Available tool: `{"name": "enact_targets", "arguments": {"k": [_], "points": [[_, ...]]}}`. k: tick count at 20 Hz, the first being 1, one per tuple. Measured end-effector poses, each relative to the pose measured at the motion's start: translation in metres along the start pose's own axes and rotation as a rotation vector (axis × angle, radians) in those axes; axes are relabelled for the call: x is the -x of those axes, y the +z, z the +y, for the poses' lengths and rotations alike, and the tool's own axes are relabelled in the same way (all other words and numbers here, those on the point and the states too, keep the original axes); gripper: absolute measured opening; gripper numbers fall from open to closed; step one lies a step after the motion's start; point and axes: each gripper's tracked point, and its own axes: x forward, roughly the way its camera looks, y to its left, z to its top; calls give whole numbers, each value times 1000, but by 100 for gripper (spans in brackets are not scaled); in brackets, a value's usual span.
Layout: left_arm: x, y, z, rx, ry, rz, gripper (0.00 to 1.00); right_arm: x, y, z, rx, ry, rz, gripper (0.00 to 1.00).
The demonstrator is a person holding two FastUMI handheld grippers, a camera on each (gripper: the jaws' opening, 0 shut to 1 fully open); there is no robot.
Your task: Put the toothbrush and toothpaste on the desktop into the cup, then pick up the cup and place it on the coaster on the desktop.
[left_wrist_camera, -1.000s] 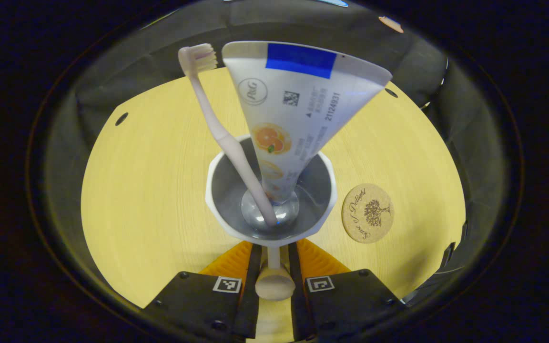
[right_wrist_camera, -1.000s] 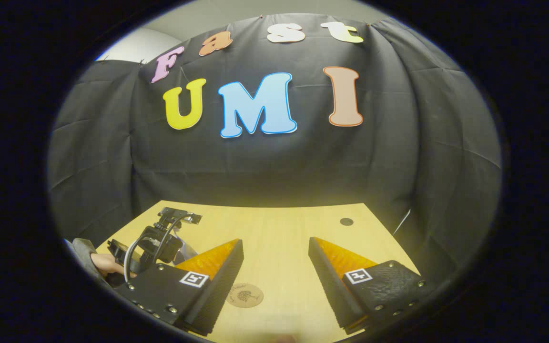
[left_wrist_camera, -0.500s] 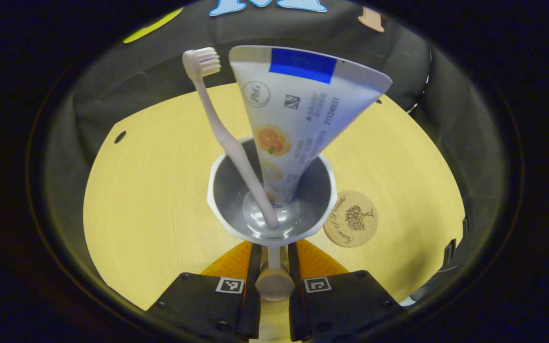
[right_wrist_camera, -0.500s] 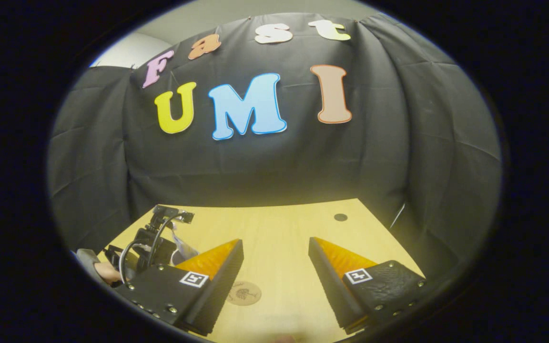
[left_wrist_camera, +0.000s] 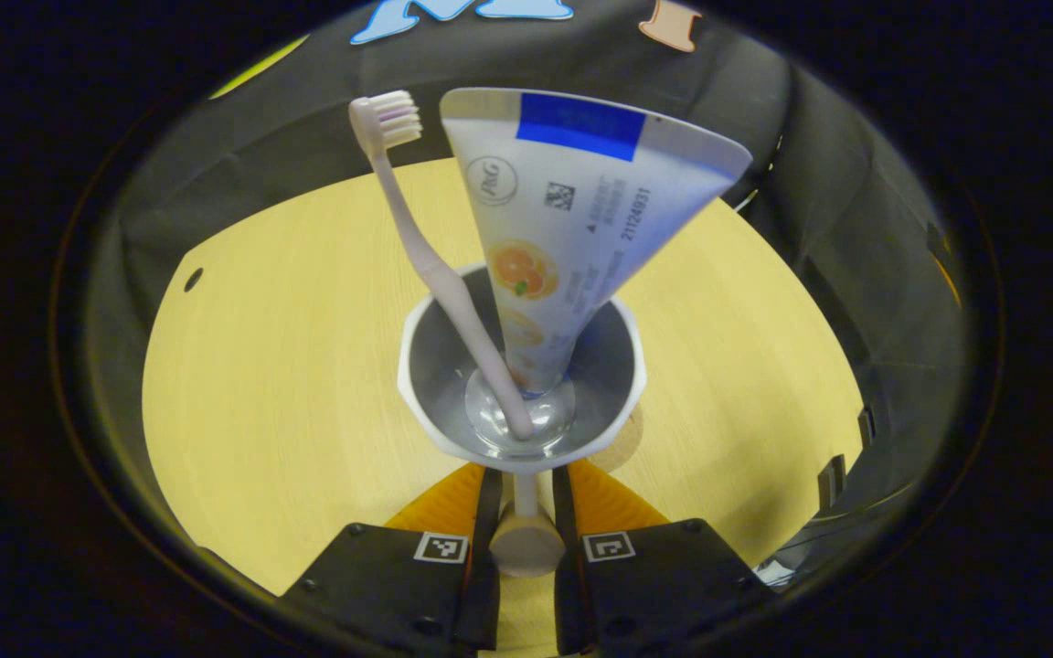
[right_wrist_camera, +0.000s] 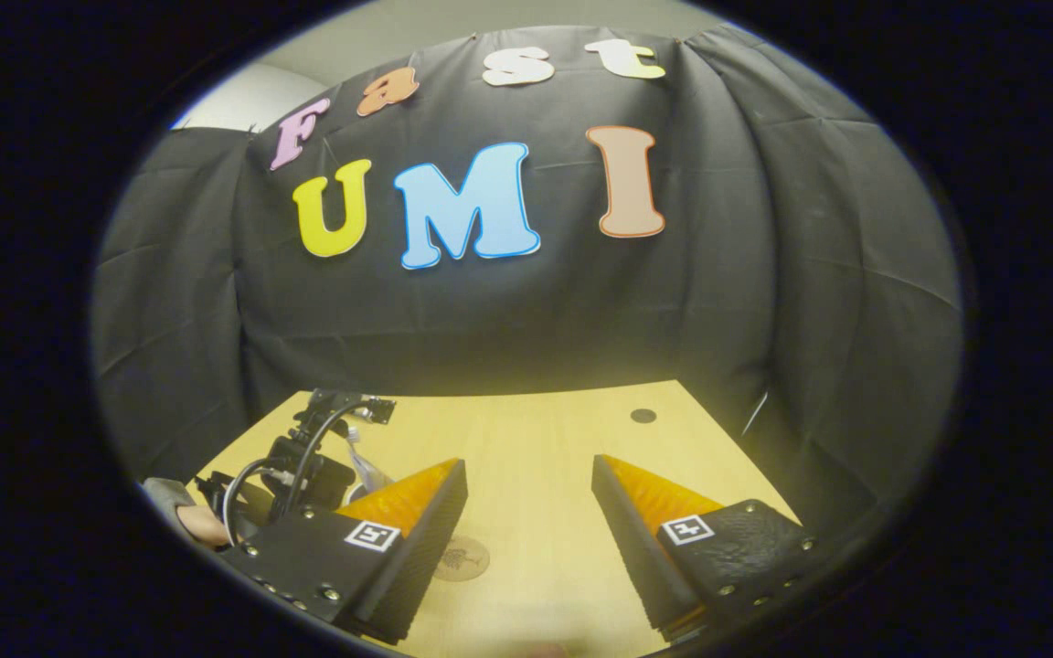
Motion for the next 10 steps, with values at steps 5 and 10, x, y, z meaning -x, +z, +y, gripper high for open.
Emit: {"name": "enact_targets", "arguments": {"k": [5,10], "points": [[-10,-6,-26,-17,-4,31,31,7,-7,-17,-25,-3,12,89],[-20,-14,-38,-8,27,58,31,13,-9,-39,-6,0,13,89]]}}
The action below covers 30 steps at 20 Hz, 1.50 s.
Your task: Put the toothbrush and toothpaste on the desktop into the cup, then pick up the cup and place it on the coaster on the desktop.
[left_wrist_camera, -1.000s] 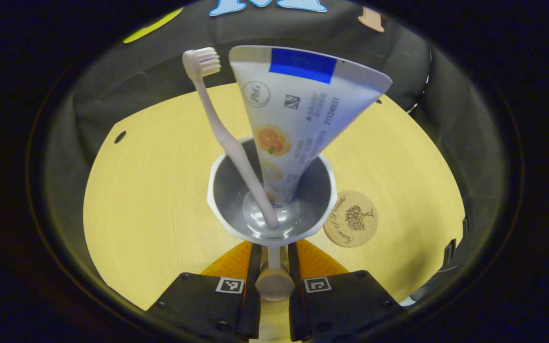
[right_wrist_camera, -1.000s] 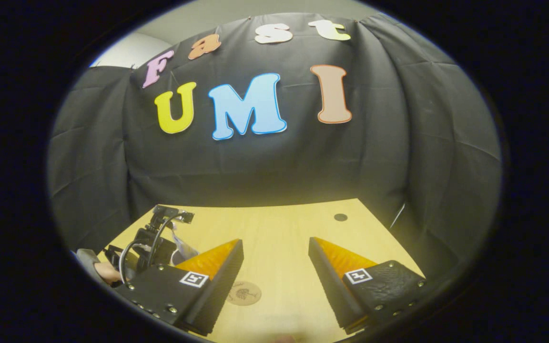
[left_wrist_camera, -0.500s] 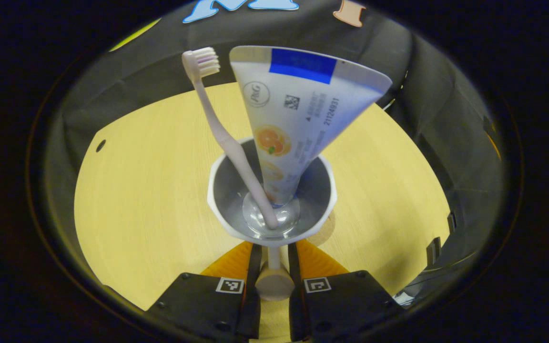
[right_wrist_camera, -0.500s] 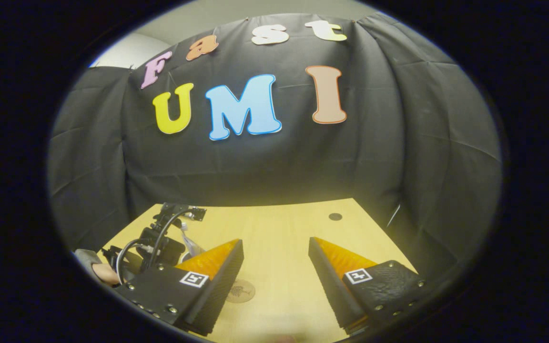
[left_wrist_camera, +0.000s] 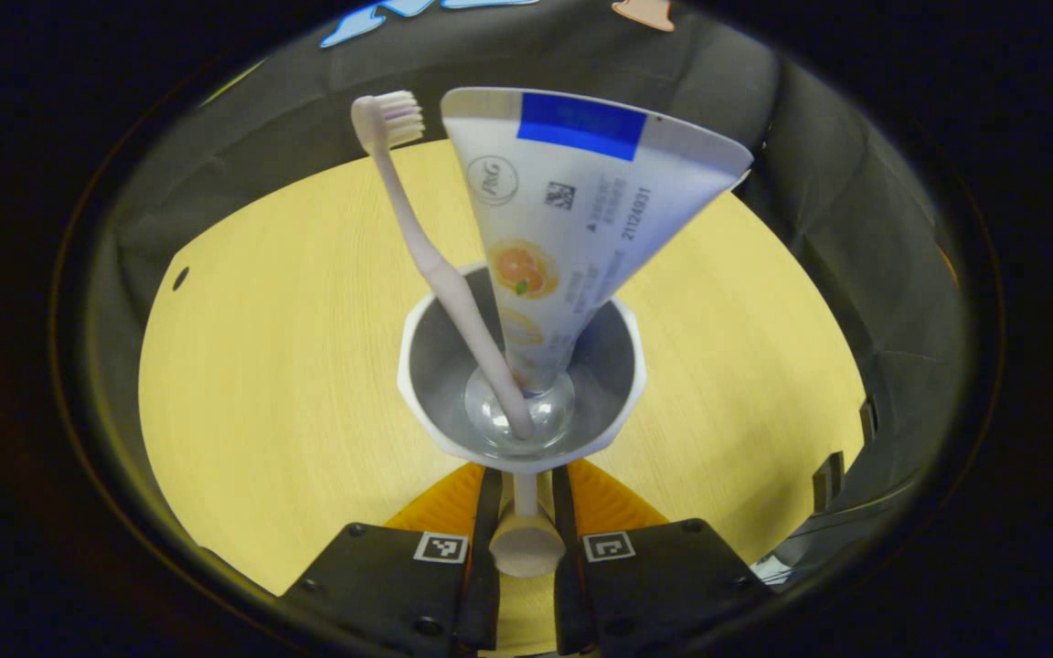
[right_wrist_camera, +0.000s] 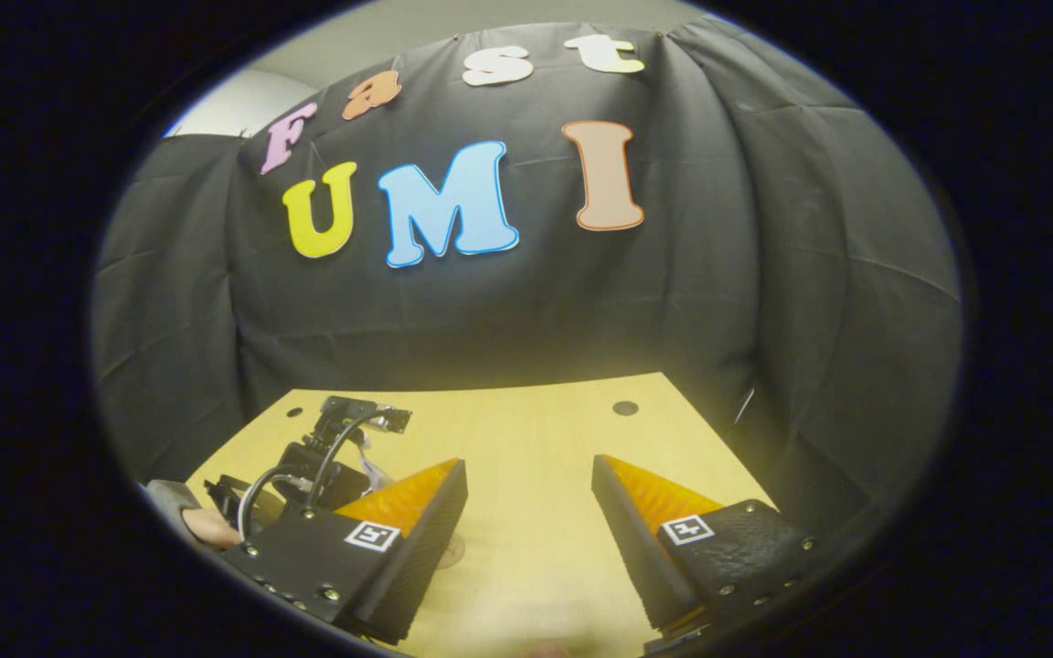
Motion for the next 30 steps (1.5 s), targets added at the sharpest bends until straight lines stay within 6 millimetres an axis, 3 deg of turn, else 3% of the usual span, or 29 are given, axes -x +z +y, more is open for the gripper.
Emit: {"name": "enact_targets", "arguments": {"k": [4,10,19,23,24,26,30], "points": [[-6,-5,-2,29,47,4,31,2,0,-17,13,26,-4,86],[-8,-5,-4,63,75,16,32,-1,-4,-26,35,99,24,89],[-9,-7,-8,70,32,30,36,2,0,-6,29,111,22,89],[4,1,-11,47,17,-33,51,5,1,-3,39,71,23,89],[8,2,-11,41,13,-58,61,6,1,-3,33,58,21,89],[20,6,-14,41,-4,-116,68,8,3,-5,29,23,18,89],[63,23,-11,49,-12,-292,74,20,9,-7,43,-37,-8,89]]}}
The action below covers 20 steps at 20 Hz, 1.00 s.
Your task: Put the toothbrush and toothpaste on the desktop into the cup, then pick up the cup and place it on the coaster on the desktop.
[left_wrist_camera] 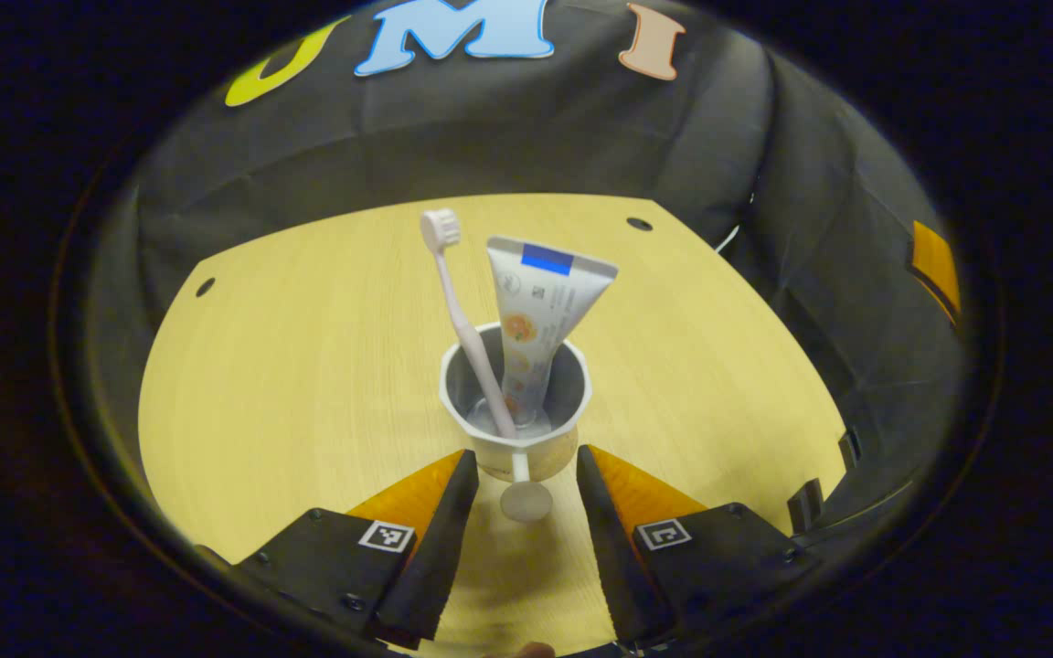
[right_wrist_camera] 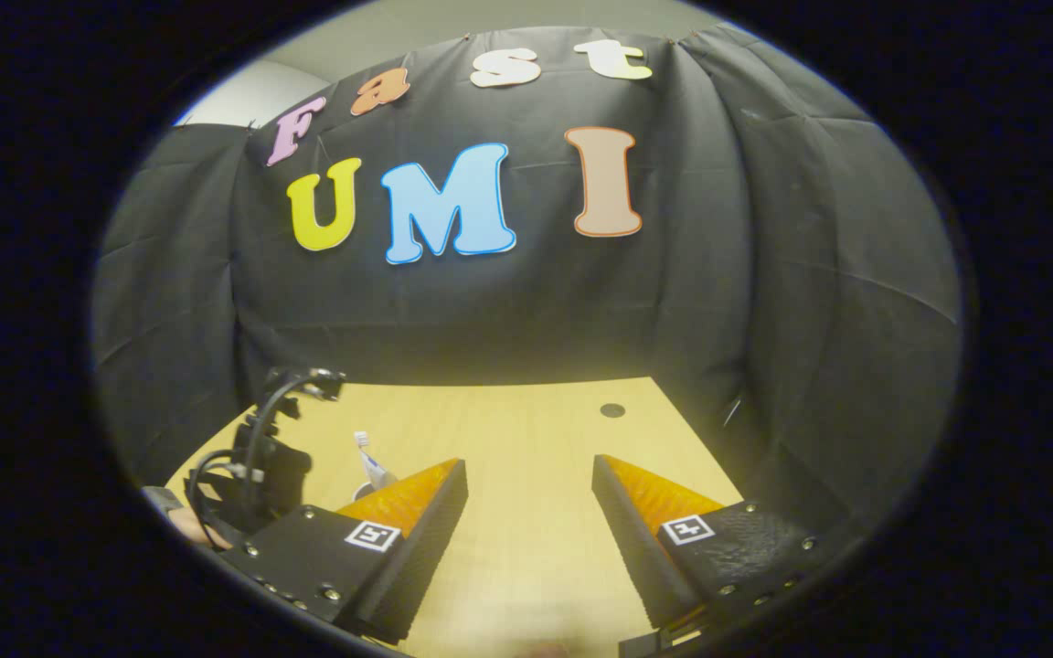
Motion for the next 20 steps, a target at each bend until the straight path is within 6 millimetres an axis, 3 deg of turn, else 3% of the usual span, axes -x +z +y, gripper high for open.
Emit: {"name": "enact_targets", "arguments": {"k": [1,2,4,5,6,10,13,16,17,20], "points": [[10,9,1,1,-1,-49,75,3,2,0,7,-8,-15,92],[22,17,5,0,4,-99,87,6,6,2,14,-16,-29,89],[48,33,9,-5,18,-195,96,12,12,6,32,-24,-56,89],[60,42,11,-7,29,-248,92,15,12,10,39,-25,-65,89],[72,51,14,-13,41,-301,96,19,15,13,44,-22,-77,89],[122,86,16,-49,77,-514,96,28,31,21,67,-18,-142,92],[167,112,11,-26,97,-682,96,34,46,23,73,-7,-200,88],[184,129,10,12,131,-813,96,44,56,14,84,2,-264,89],[198,135,7,23,146,-865,95,45,58,11,93,8,-282,88],[222,151,-9,42,181,-974,94,53,62,-6,122,15,-318,88]]}}
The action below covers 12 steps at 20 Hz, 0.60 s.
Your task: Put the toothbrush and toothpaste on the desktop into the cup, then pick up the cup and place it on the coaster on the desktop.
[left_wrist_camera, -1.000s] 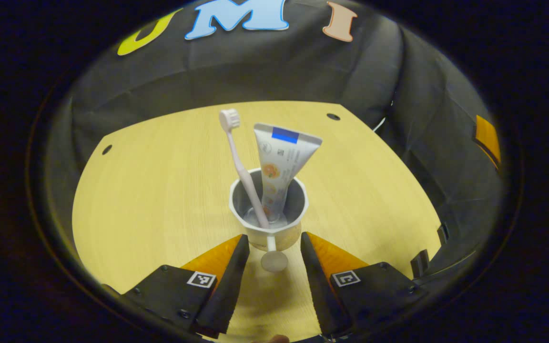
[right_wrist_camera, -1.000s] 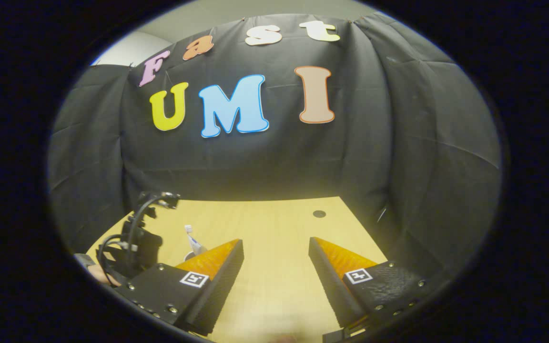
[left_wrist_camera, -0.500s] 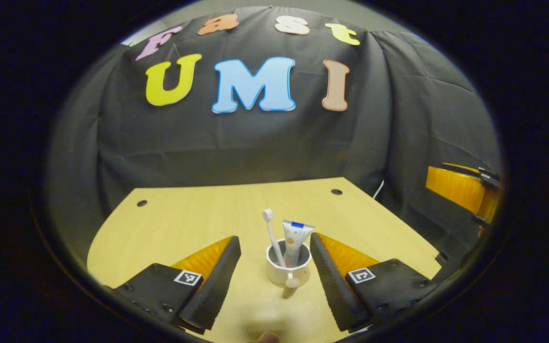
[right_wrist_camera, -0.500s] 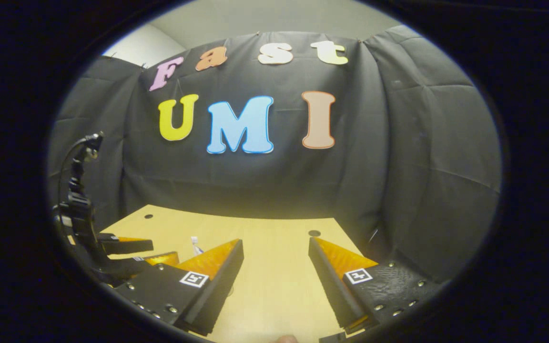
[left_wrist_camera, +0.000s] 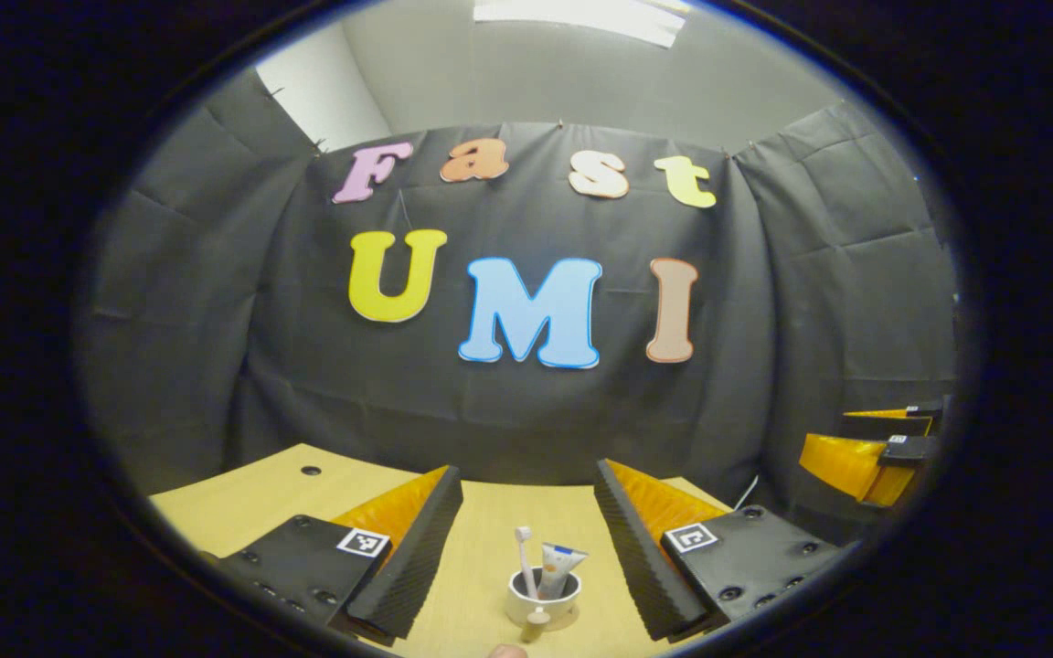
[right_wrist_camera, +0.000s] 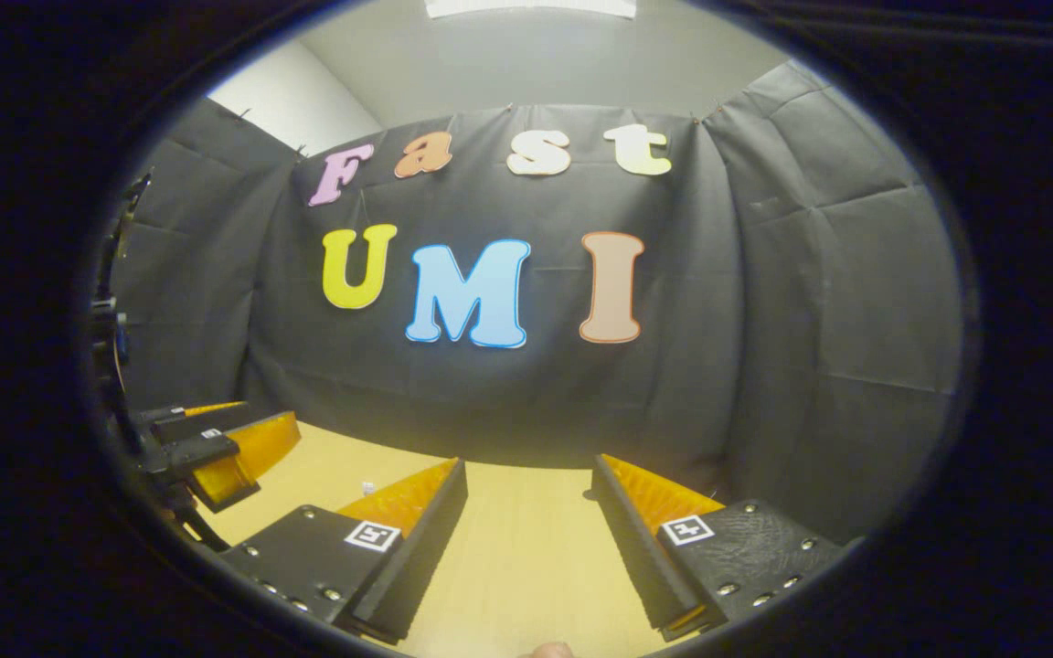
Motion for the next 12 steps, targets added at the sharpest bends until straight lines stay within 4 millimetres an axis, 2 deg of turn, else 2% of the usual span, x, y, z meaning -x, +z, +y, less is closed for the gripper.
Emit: {"name": "enact_targets", "arguments": {"k": [3,6,7,12], "points": [[14,1,-29,-22,24,-32,94,5,4,-22,18,5,-30,86],[12,0,-60,-7,35,-36,94,7,6,-44,6,28,-48,88],[8,0,-70,8,36,-38,94,7,5,-55,-2,31,-48,86],[1,-19,-124,88,71,-35,94,11,-4,-122,-33,11,-62,87]]}}
